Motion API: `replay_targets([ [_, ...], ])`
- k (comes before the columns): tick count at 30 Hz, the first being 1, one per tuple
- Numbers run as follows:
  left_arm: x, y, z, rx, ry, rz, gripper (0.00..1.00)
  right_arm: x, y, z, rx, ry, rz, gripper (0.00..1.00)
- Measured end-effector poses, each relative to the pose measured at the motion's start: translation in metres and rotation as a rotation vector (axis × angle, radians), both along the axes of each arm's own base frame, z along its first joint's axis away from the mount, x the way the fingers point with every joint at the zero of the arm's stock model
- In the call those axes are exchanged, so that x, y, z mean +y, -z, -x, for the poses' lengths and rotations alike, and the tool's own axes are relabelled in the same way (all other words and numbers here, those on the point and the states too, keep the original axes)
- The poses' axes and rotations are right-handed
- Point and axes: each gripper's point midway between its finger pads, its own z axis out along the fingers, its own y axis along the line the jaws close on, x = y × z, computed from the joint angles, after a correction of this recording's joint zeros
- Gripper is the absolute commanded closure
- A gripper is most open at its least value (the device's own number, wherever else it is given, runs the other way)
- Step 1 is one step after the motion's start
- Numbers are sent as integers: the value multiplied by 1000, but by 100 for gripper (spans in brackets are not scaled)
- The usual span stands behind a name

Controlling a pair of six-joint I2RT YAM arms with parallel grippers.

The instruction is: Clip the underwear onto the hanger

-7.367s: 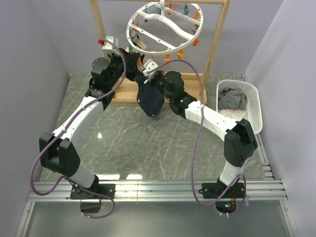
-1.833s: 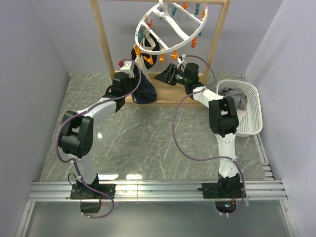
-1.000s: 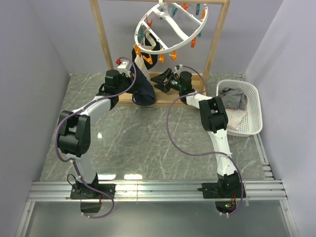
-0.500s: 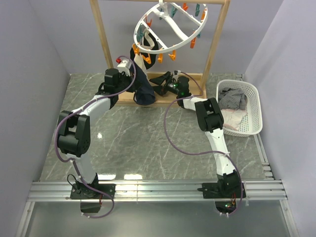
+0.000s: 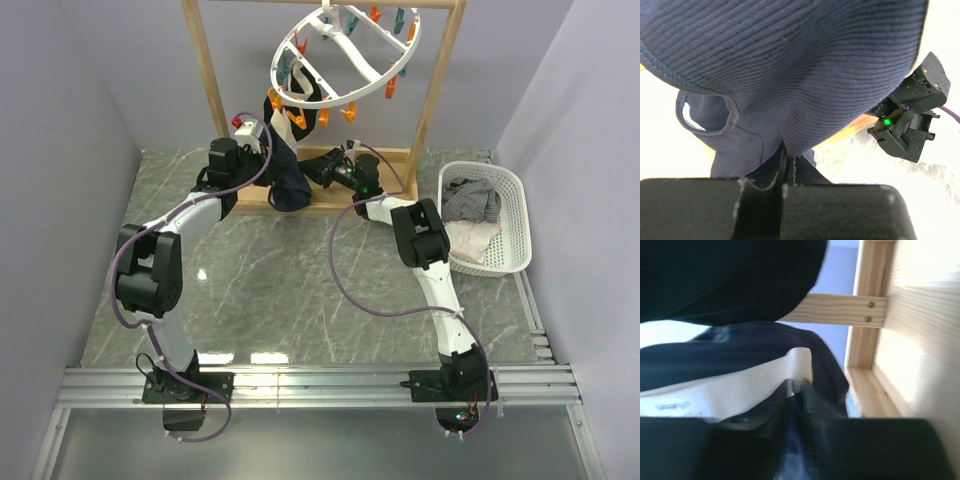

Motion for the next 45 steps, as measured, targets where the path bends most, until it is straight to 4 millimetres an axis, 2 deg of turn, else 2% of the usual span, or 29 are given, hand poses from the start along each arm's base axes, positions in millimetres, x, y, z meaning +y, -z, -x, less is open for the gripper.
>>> replay_targets([
  [3,2,0,-1,0,-4,0,100,-2,-6,2,-17,-4,-18,100],
  [8,6,2,-2,7,-19,-5,100,-14,-2,9,-8,-3,-15,100],
  [13,11,6,-3,24,-39,-14,100,-40,-1,8,-5,32,9,100],
  [16,14,10,-4,43,-58,-24,100,-50,-16,10,-36,37,15,100],
  [19,16,8,-9,57,-78,-34,100,-54,-42,18,-105,37,22,100],
  [23,16,4,-20,71,-94,-37,100,-51,-67,38,-210,26,65,100],
  [29,13,5,-19,114,-108,-29,100,-45,-91,82,-396,-1,176,100],
  [33,4,6,-16,137,-103,-21,100,-41,-95,98,-487,-21,231,100],
  [38,-5,8,-10,167,-95,-5,100,-35,-90,118,-614,-53,348,100],
  [45,-15,10,-5,202,-89,22,100,-9,-100,161,-913,-133,496,100],
])
